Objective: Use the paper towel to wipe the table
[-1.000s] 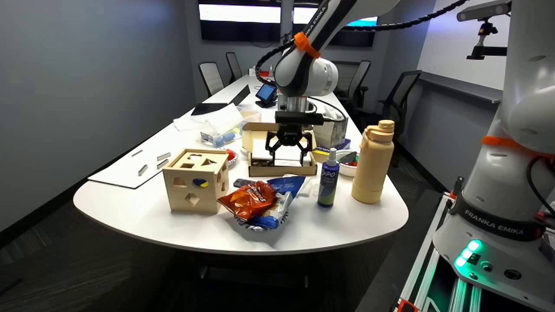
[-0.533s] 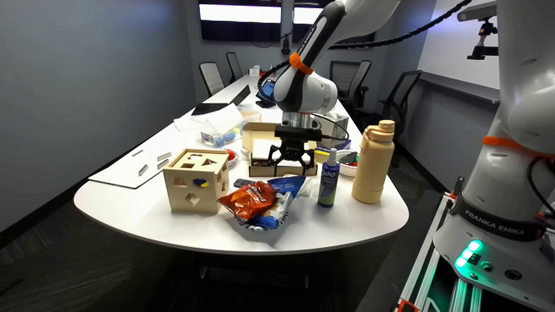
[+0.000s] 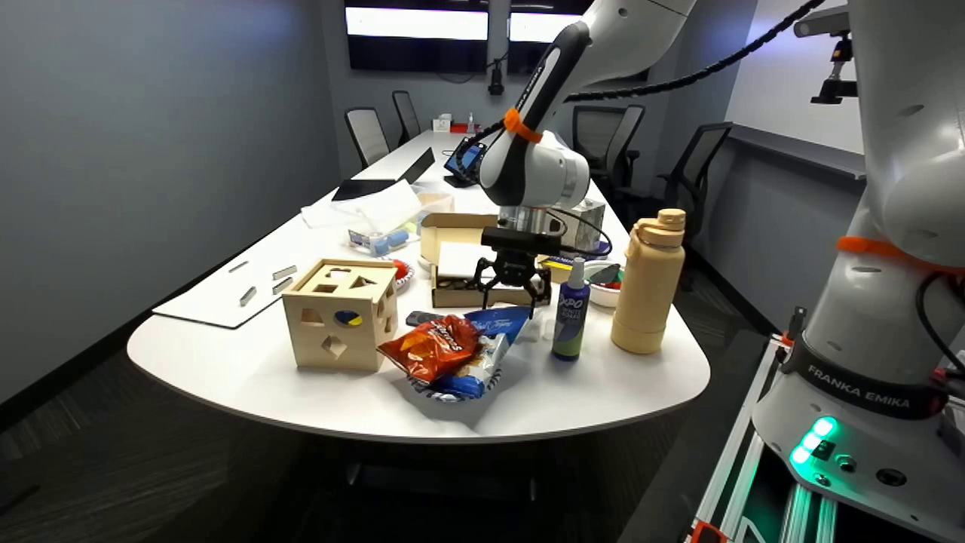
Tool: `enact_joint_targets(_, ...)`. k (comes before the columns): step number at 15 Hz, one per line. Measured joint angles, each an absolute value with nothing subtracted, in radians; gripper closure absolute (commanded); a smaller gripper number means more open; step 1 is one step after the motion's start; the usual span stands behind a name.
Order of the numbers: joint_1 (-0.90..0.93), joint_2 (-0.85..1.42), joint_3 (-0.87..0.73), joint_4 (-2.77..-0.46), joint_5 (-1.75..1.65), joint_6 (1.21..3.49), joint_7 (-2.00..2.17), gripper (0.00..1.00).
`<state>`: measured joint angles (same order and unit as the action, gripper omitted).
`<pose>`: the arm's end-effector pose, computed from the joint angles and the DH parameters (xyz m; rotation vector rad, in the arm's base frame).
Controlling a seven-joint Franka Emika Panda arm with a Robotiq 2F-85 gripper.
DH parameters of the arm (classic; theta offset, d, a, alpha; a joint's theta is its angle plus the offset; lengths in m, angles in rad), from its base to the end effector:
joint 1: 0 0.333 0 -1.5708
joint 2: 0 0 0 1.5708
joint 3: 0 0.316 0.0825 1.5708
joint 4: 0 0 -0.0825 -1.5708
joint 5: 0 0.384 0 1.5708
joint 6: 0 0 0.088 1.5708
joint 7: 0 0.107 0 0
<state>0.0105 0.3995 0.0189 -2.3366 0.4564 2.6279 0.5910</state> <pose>0.4999 0.0047 0.1548 -2.6210 1.3877 0.2464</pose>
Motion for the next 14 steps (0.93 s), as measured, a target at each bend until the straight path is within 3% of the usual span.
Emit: enact_joint_targets(14, 0.039, 0.416, -0.024, -2.339, 0.447, 2.628, 0.644, 0.00)
